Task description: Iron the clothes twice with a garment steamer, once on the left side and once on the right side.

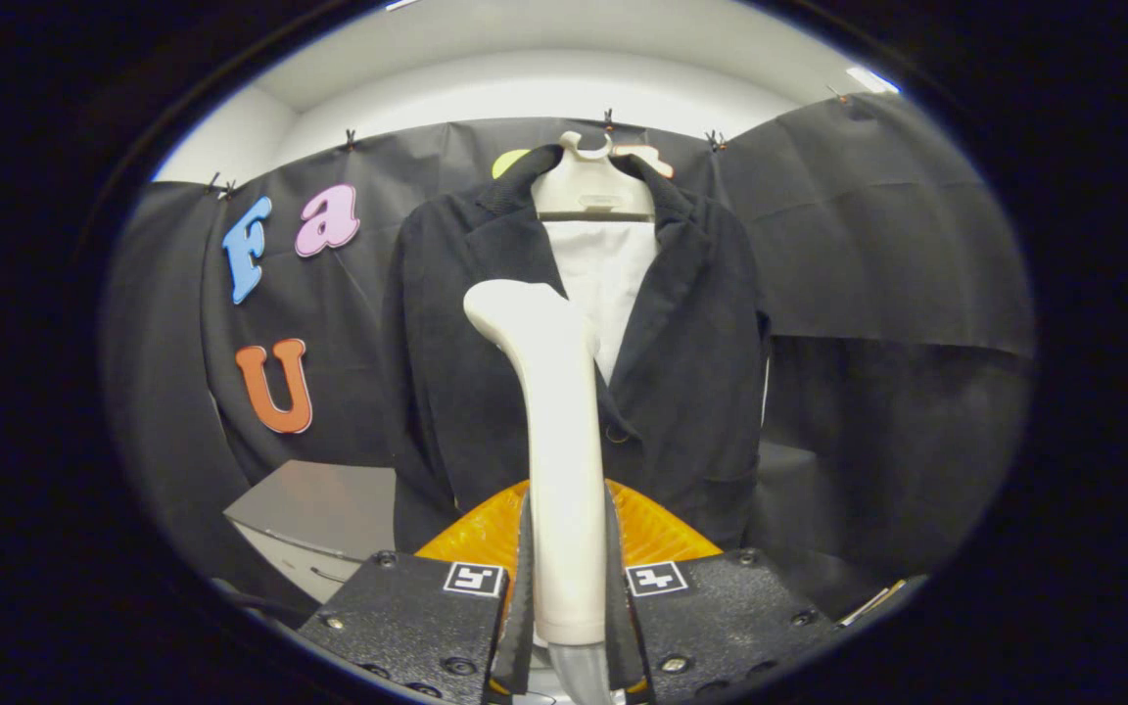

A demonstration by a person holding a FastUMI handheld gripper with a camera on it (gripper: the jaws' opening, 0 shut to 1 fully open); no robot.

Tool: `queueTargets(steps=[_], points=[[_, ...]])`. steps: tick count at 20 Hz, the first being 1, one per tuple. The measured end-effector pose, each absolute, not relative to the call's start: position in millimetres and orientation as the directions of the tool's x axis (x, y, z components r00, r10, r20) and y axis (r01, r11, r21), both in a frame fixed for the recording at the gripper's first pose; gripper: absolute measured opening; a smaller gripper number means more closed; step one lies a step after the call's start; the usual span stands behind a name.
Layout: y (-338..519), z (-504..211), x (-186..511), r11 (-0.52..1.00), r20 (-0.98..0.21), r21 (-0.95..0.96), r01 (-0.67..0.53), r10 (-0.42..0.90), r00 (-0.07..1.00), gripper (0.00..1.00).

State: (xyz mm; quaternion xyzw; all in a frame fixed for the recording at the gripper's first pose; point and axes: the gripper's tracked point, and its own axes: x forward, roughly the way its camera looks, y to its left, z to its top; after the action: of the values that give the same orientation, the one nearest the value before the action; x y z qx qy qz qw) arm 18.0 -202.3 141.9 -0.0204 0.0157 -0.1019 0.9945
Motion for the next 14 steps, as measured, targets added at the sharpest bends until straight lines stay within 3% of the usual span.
queueTargets(steps=[14], points=[[-210, 89, 28, 0.955, -0.063, -0.144, 0.258, -0.269, 0.961, 0.32]])
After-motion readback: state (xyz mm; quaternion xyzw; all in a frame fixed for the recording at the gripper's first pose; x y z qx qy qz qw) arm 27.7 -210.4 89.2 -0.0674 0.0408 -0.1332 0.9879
